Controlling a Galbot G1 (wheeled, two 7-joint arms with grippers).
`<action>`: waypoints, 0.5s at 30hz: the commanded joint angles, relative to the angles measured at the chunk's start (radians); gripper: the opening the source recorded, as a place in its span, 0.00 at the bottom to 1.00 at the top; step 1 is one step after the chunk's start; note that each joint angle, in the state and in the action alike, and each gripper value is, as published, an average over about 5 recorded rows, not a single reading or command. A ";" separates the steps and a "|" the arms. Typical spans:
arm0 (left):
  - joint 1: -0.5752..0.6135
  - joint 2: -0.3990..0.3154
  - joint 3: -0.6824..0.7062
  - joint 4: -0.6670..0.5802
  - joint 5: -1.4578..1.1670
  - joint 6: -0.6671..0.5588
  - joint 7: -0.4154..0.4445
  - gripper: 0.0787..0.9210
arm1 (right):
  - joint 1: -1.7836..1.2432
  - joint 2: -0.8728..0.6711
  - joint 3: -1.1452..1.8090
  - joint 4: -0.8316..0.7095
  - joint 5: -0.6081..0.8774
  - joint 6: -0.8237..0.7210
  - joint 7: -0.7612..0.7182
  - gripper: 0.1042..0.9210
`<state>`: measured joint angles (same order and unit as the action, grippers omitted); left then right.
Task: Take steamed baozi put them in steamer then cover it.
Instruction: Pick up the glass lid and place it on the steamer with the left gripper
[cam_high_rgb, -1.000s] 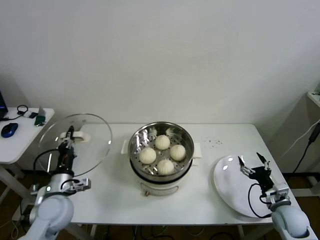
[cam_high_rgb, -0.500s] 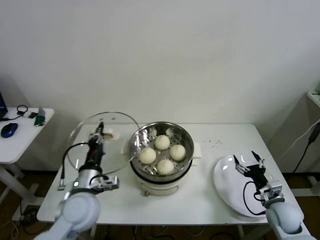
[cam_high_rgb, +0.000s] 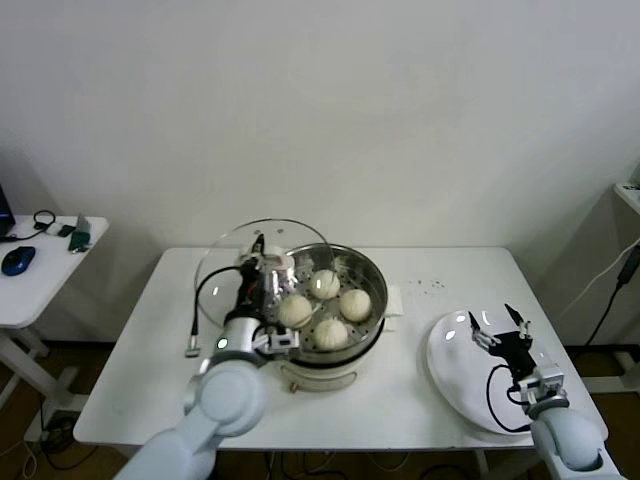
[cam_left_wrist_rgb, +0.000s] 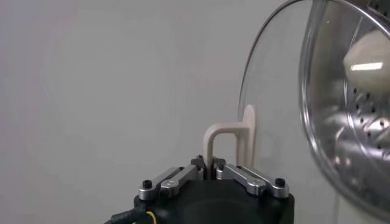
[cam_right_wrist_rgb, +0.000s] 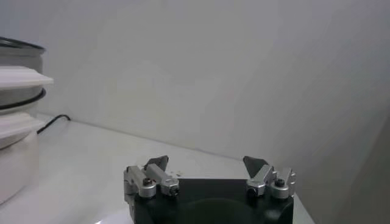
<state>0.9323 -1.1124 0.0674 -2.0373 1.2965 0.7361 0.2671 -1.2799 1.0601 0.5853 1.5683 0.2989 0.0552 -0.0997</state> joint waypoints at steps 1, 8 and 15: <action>-0.108 -0.159 0.145 0.114 0.070 0.049 0.052 0.08 | -0.012 0.005 0.032 0.000 -0.006 0.002 -0.005 0.88; -0.088 -0.220 0.163 0.155 0.090 0.049 0.039 0.08 | -0.020 0.006 0.044 0.001 -0.006 0.005 -0.009 0.88; -0.072 -0.237 0.165 0.184 0.124 0.036 0.031 0.08 | -0.019 0.012 0.044 0.001 -0.009 0.009 -0.010 0.88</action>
<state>0.8742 -1.2810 0.1951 -1.9106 1.3752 0.7368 0.2928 -1.2975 1.0684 0.6219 1.5690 0.2921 0.0627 -0.1083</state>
